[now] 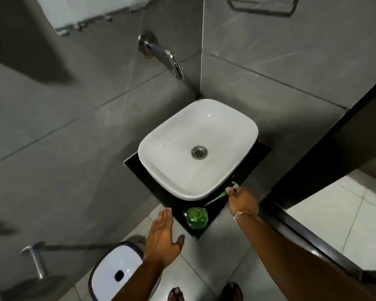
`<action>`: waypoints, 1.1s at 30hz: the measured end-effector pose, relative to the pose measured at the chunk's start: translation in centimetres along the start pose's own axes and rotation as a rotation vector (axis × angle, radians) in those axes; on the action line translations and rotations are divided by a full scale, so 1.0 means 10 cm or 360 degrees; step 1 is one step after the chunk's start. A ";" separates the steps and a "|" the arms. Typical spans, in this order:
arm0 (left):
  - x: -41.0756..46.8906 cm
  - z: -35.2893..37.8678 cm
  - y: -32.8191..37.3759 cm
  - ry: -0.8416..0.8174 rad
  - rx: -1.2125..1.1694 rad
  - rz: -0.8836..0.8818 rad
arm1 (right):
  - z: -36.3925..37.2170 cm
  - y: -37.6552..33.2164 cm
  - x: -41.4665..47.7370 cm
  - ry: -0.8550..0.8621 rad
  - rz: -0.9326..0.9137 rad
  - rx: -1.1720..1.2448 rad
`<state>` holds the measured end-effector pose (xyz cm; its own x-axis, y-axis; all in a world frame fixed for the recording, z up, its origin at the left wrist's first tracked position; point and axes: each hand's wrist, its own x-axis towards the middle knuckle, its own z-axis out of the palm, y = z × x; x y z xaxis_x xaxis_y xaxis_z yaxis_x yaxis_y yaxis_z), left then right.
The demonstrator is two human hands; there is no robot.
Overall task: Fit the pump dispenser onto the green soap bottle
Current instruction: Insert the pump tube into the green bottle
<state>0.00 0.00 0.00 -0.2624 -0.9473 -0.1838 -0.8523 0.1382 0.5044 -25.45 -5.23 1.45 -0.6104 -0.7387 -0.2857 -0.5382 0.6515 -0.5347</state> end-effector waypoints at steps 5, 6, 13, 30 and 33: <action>0.21 0.26 0.06 -0.0073 -0.0352 -0.0154 | 0.27 0.05 0.27 -0.0226 0.0581 0.0367; 0.24 0.30 0.07 -0.0041 -0.0409 -0.0177 | 0.31 0.06 0.31 -0.0264 0.0656 0.0454; 0.44 0.43 0.05 0.0001 -0.0580 -0.0161 | 0.49 0.06 0.56 -0.0217 0.0804 0.0580; 0.43 0.52 0.01 0.0106 -0.0540 -0.0161 | -0.07 0.21 0.05 0.0267 0.0492 0.1054; 0.43 0.52 0.01 0.0100 -0.0549 -0.0171 | -0.38 0.18 -0.52 0.0385 0.0012 0.1086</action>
<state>-3.58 -2.52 -5.12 -0.1424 -0.9685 -0.2043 -0.6679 -0.0583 0.7419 -25.48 0.38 5.04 -0.7667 -0.6244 -0.1495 -0.0989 0.3450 -0.9334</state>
